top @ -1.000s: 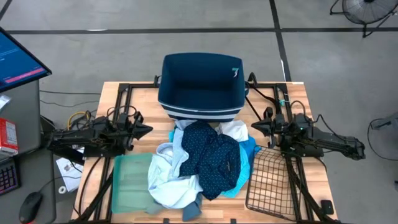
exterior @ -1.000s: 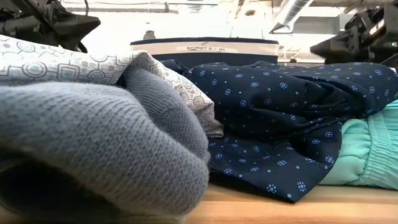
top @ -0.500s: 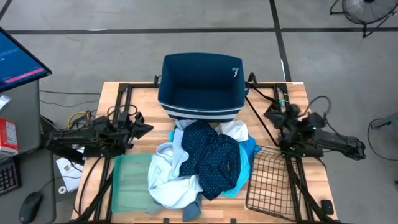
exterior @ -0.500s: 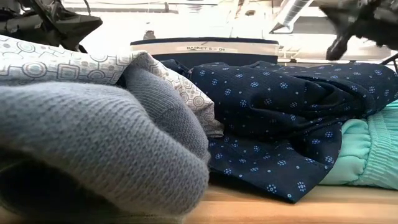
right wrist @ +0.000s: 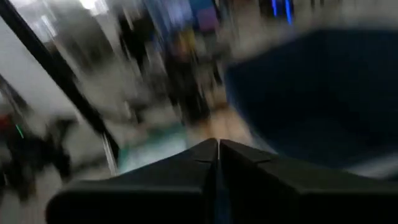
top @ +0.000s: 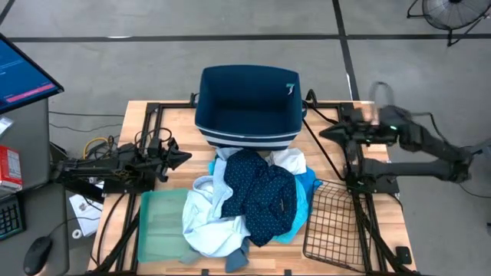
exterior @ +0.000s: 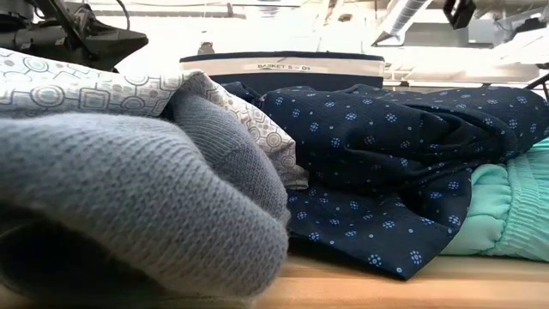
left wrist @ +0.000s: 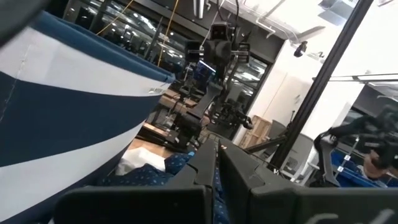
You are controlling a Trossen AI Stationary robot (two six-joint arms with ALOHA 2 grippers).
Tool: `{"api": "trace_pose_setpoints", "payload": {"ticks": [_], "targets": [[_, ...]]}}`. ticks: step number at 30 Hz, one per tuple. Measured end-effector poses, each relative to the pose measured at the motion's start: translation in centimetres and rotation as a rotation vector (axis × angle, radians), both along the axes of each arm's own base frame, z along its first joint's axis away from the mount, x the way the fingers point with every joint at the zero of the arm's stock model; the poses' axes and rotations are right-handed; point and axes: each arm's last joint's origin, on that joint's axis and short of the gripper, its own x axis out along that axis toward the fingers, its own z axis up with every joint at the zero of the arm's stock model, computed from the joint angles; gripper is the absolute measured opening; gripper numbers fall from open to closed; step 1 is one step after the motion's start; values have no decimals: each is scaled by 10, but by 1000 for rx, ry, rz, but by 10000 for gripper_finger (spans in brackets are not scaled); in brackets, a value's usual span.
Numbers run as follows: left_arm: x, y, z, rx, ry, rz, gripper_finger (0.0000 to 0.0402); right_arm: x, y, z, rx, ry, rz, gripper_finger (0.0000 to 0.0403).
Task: Pick & Place Cloths
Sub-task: Put the dark blue polo into the blue bin
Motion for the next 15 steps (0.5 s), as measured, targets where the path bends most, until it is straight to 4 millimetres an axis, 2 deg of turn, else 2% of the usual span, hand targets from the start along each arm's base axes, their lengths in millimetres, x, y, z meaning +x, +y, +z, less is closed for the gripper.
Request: {"api": "trace_pose_setpoints", "payload": {"ticks": [3, 7, 11, 15], "targets": [[0, 0, 0, 1, 0, 0, 3, 19, 2, 3, -5, 255, 60, 17], [0, 0, 1, 5, -6, -12, 3, 62, 6, -4, -15, 479, 138, 19], [0, -1, 1, 11, -8, -40, 3, 101, 14, -25, -26, 642, 200, 45], [0, -2, 2, 15, -20, -54, 3, 129, 27, -51, -50, 750, 316, 98]]}}
